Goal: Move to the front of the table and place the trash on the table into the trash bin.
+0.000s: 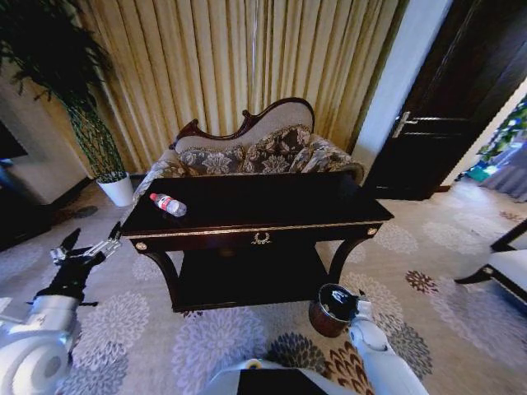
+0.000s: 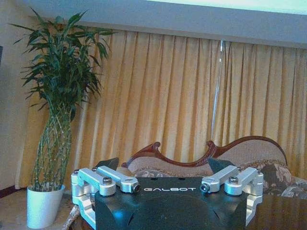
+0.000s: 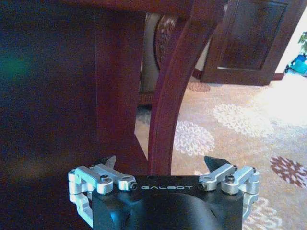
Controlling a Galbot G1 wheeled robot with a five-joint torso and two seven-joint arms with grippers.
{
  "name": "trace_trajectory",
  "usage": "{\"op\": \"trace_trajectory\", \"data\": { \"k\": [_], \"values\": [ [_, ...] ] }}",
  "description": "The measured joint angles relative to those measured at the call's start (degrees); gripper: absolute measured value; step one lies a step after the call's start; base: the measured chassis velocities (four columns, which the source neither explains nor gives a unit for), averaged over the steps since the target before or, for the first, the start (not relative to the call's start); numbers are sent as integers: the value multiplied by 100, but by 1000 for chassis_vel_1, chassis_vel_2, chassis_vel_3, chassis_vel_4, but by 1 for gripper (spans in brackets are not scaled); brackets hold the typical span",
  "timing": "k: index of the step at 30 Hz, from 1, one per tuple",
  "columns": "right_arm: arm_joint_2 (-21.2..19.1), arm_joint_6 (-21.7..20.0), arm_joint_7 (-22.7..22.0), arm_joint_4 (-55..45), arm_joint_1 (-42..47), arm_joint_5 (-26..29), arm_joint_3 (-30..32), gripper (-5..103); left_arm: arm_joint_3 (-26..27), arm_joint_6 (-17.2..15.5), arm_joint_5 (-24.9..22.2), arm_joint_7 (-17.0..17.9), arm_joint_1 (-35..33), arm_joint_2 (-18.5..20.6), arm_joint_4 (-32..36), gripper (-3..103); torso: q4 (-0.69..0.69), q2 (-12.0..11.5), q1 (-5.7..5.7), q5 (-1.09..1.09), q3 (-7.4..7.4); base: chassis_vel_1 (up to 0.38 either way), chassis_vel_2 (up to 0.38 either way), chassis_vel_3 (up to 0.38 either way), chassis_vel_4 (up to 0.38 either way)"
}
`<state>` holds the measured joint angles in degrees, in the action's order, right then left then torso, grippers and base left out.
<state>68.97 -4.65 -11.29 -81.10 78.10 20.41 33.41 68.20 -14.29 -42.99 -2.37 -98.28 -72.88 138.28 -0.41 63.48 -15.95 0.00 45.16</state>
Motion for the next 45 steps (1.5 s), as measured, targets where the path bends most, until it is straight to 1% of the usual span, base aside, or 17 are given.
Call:
{"op": "trace_trajectory", "data": {
  "k": [1, 4, 5, 7, 10, 13, 14, 15, 16, 18, 19, 22, 25, 27, 28, 33, 45],
  "values": [
    [0, 0, 0, 0, 0, 0, 0, 100, 0, 0, 0, 0, 0, 0, 0, 100, 0, 0, 0, 0, 0, 0, 0, 0, 0],
    [-65, -160, 6, -723, 208, 221, 180, 100, 0, 1, -5, 0, -1, 4, -17, 100, 0, 0, 0, 0, 0, 0, 0, 0, 0],
    [-65, -160, 6, -723, 208, 221, 180, 100, 0, 1, -5, 0, -1, 4, -17, 100, 0, 0, 0, 0, 0, 0, 0, 0, 0],
    [-165, -299, 7, -1366, 419, 442, 329, 100, 1, 5, -8, -1, 2, 19, -29, 100, 0, 0, 0, 0, 0, 0, 0, 0, 0],
    [-232, -385, 5, -1656, 528, 574, 402, 100, 1, 6, -8, -1, 3, 19, -34, 100, 0, 0, 0, 0, 0, 0, 0, 0, 0],
    [-441, -648, -112, -2644, 871, 978, 617, 100, -2, 9, -8, -8, 8, 18, -44, 100, -1, 0, 0, 0, 0, 0, 0, 0, 0],
    [-441, -648, -112, -2644, 871, 978, 617, 100, -2, 9, -8, -8, 8, 18, -44, 100, -1, 0, 0, 0, 0, 0, 0, 0, 0],
    [-520, -711, -145, -2962, 959, 1096, 678, 100, -4, 10, -8, -9, 9, 13, -45, 100, -1, 0, 0, -1, 0, 0, 0, 0, 0],
    [-520, -711, -145, -2962, 959, 1096, 678, 100, -4, 10, -8, -9, 9, 13, -45, 100, -1, 0, 0, -1, 0, 0, 0, 0, 0],
    [-681, -911, -397, -3678, 1053, 1414, 721, 100, -5, 13, -8, -10, 12, -2, -46, 100, 0, 0, 0, -1, 0, 0, 0, 0, 0],
    [-681, -911, -397, -3678, 1053, 1414, 721, 100, -5, 13, -8, -10, 12, -2, -46, 100, 0, 0, 0, -1, 0, 0, 0, 0, 0],
    [-826, -1123, -713, -4361, 1037, 1720, 707, 100, 5, 18, -8, -10, 7, -24, -32, 100, 0, 0, 0, 0, 0, 0, 0, 0, 0],
    [-879, -1149, -777, -4585, 1037, 1776, 706, 100, 14, 21, -8, -10, -3, -27, -18, 100, 1, 0, 0, -1, 0, 0, 0, 0, 0],
    [-973, -1167, -858, -5004, 1100, 1855, 747, 100, 20, 23, -8, -10, -8, -32, 2, 100, 1, 0, 0, 0, 0, 0, 0, 0, 0],
    [-973, -1167, -858, -5004, 1100, 1855, 747, 100, 20, 23, -8, -10, -8, -32, 2, 100, 1, 0, 0, 0, 0, 0, 0, 0, 0],
    [-1101, -1167, -867, -5639, 1294, 1964, 892, 100, 3, 24, -7, -10, 2, -36, 39, 100, 0, 0, 0, -1, 0, 0, 0, 0, 0],
    [-1228, -1162, -837, -6179, 1533, 2007, 937, 100, 21, -13, -30, 7, 4, -1, 174, 100, 0, 0, 0, 0, 0, 0, 0, 0, 0]
  ]
}}
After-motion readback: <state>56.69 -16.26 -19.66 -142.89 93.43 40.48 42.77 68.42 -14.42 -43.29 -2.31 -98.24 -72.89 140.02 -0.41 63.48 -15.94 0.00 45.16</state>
